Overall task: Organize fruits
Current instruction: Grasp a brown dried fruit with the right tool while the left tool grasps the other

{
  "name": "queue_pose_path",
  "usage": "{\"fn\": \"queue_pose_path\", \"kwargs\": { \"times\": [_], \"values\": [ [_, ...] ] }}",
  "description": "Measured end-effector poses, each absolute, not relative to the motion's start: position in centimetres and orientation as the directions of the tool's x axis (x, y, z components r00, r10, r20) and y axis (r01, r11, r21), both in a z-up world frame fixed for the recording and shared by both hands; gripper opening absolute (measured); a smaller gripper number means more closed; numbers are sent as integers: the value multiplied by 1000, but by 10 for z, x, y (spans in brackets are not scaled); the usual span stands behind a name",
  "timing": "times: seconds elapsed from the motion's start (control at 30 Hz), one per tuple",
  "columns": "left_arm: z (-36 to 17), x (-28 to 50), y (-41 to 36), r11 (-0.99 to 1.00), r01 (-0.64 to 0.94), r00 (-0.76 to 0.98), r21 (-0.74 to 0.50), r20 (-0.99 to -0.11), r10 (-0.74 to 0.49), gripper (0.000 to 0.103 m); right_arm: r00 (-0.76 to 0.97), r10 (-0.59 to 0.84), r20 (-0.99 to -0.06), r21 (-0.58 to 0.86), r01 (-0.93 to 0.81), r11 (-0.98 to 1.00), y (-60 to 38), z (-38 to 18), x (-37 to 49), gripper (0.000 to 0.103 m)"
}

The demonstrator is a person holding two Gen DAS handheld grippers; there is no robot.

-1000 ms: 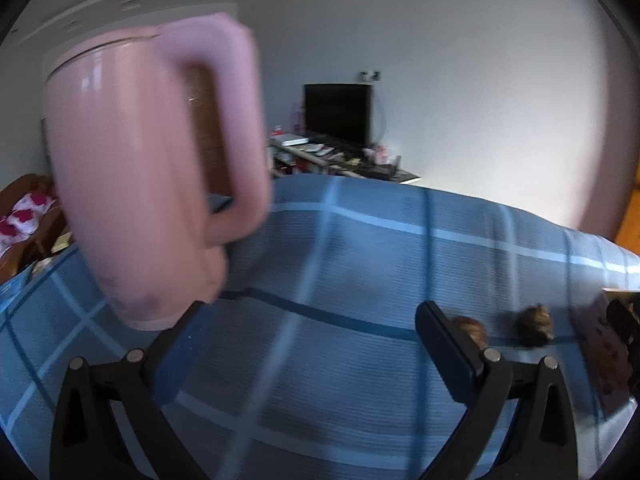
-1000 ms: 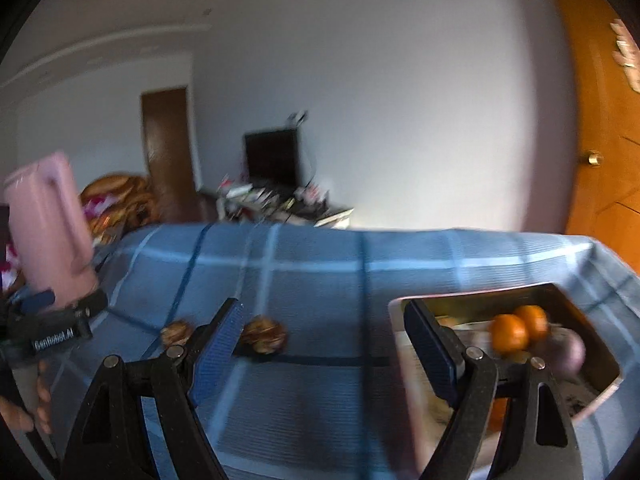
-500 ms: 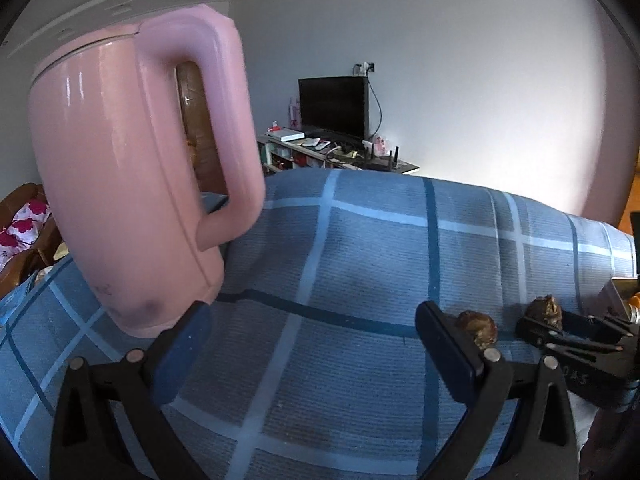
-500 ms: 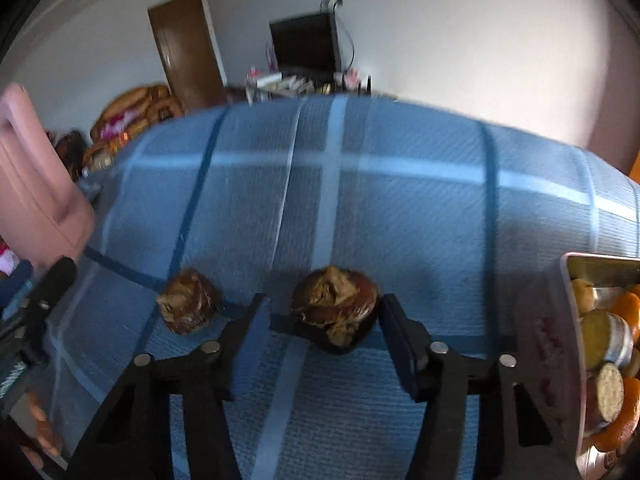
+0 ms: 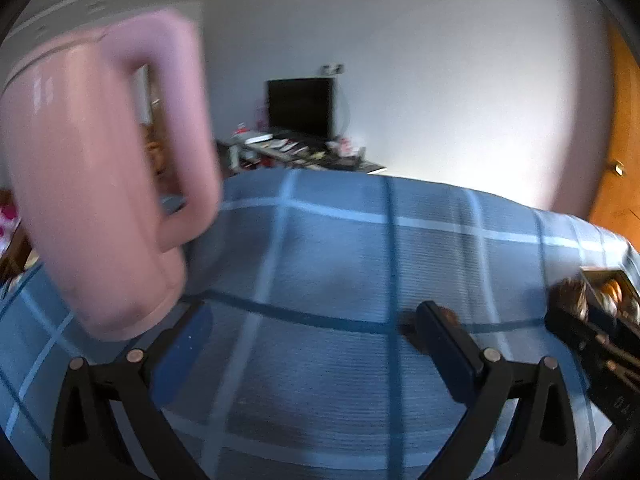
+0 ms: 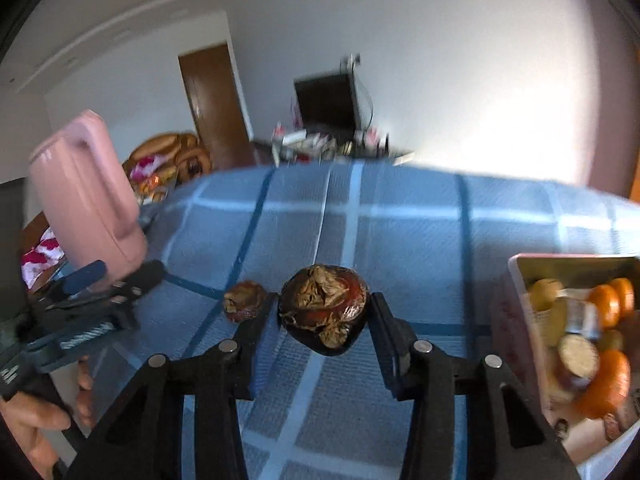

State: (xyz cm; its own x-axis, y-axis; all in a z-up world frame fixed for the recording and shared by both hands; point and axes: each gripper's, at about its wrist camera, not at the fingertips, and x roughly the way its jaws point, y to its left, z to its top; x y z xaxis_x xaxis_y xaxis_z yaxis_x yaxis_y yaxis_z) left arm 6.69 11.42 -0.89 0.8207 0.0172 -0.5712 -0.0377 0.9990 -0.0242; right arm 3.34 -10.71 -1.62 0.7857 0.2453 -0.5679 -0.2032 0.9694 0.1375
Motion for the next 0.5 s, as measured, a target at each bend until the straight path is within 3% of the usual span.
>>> {"fn": "queue_pose_path", "kwargs": {
  "times": [0.1,0.23,0.37,0.5],
  "values": [
    [-8,66,100,1000,30,823,-9,-567,-29,103,835,191,-516,108,-158,982,-112,-10,12,46],
    [-9,72,81,995,102,800,-20,-592,-94,102,839,159,-520,121,-112,986,-122,-4,15,46],
    [-21,96,58,989,146,719,7,-688,-101,73,832,165,-529,147,-102,984,-128,-4,19,46],
    [-43,124,46,985,167,602,-41,-787,-135,54,821,180,-541,157,-111,981,-127,-5,21,46]
  ]
}}
